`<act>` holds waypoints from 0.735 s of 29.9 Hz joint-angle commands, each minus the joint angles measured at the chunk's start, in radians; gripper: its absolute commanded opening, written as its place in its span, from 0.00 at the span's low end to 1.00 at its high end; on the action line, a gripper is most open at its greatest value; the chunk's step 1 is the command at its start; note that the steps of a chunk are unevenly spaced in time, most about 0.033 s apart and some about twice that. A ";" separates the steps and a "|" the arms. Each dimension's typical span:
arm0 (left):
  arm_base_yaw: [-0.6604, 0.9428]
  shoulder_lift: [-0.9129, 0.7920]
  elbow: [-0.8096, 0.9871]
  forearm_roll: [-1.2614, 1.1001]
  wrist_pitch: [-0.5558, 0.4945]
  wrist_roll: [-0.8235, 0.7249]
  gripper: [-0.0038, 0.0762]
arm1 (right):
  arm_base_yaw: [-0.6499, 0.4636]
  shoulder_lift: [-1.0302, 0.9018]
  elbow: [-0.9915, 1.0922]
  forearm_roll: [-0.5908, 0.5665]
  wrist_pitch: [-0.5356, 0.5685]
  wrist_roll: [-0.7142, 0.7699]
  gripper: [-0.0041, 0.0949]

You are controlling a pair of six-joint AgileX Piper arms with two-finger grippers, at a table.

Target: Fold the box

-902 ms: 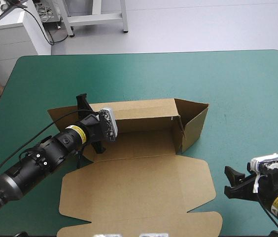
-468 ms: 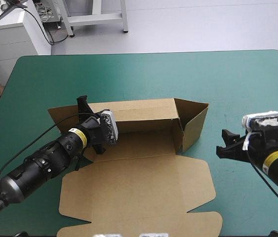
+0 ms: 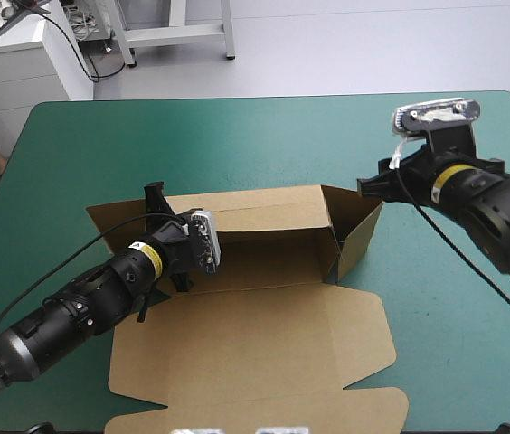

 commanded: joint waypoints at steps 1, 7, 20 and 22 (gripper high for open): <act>-0.007 0.032 0.031 -0.148 0.256 -0.028 0.04 | -0.086 0.077 -0.106 0.111 -0.037 -0.126 0.60; -0.007 0.032 0.031 -0.212 0.274 -0.024 0.04 | -0.233 0.241 -0.172 0.349 -0.037 -0.315 0.60; -0.036 0.032 0.031 -0.222 0.273 -0.024 0.04 | -0.303 0.408 -0.174 0.502 -0.012 -0.528 0.55; -0.036 0.032 0.031 -0.216 0.271 -0.024 0.04 | -0.303 0.410 -0.174 0.525 0.036 -0.559 0.53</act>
